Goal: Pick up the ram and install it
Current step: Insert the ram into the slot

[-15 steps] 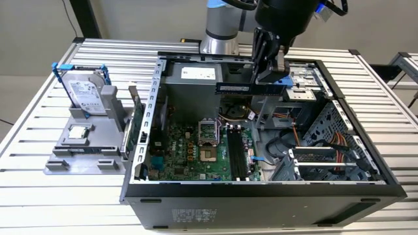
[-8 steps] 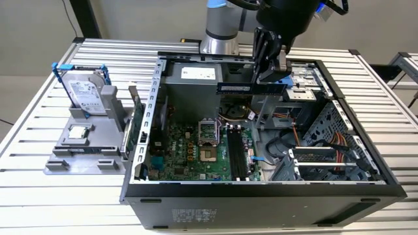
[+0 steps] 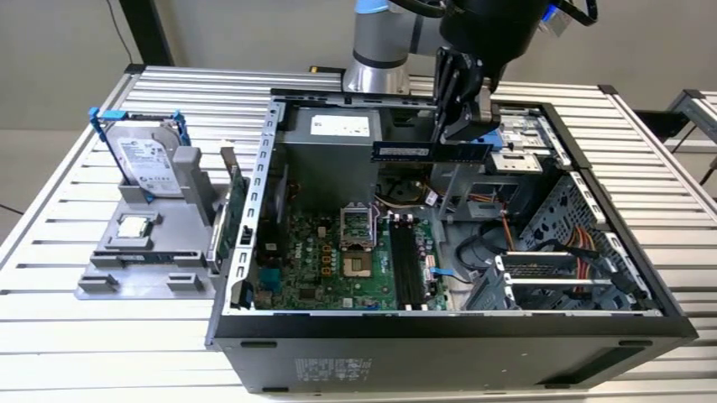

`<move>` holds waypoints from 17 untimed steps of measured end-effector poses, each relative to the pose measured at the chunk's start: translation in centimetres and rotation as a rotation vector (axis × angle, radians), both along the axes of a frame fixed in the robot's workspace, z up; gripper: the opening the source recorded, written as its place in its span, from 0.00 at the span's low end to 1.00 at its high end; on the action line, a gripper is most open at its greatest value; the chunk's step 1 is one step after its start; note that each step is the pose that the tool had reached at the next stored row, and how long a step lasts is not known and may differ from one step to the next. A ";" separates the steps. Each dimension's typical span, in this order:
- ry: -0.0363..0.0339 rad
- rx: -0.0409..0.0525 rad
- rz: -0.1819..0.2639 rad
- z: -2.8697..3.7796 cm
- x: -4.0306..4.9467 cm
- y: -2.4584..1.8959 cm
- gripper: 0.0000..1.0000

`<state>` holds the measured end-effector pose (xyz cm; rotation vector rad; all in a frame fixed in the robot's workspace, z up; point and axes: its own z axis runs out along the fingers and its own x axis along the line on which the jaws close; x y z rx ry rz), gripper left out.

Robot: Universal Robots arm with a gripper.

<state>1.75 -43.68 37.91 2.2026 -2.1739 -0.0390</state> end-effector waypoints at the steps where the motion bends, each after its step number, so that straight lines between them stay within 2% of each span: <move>1: 0.0000 0.0000 0.000 0.00 0.00 0.00 0.00; 17: 0.0000 0.0000 -0.030 0.00 0.00 0.00 0.00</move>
